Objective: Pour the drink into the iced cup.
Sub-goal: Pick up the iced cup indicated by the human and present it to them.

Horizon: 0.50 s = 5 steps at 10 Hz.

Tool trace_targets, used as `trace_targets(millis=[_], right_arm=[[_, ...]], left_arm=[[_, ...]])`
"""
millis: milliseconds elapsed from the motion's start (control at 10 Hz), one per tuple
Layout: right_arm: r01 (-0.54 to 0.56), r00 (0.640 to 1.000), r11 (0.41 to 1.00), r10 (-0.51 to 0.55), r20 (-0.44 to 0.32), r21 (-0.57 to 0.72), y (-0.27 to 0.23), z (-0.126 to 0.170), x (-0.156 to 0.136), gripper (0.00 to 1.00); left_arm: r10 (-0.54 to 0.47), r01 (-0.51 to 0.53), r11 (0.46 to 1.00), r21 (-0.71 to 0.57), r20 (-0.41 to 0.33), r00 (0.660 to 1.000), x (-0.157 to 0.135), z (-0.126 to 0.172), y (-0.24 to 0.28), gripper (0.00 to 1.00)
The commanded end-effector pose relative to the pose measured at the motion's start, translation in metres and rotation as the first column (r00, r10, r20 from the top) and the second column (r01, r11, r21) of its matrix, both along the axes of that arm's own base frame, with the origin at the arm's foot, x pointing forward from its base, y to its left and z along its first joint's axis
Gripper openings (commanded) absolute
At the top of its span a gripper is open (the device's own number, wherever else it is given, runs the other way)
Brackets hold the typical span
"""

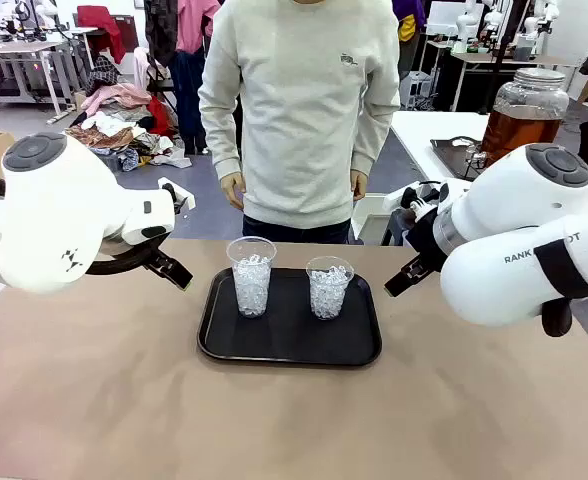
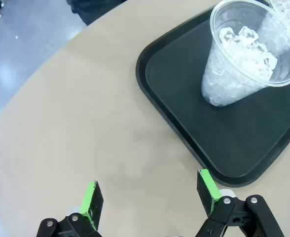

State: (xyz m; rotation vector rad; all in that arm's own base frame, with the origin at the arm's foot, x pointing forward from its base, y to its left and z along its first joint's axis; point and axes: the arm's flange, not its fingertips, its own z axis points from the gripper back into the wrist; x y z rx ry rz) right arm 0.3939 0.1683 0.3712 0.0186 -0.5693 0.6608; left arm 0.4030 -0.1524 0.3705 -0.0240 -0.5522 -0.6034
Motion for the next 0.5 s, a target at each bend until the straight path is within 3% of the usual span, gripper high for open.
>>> trace_targets(millis=[0, 400], right_arm=[[0.000, 1.000, 1.000, 0.000, 0.000, 0.000, 0.0000, 0.0000, 0.0000, 1.00], [0.000, 1.000, 1.000, 0.000, 0.000, 0.000, 0.0000, 0.0000, 0.0000, 1.00]], left_arm=[[0.000, 0.000, 1.000, 0.000, 0.000, 1.000, 0.0000, 0.0000, 0.0000, 1.00], [0.000, 0.000, 1.000, 0.000, 0.000, 1.000, 0.0000, 0.0000, 0.0000, 1.00]])
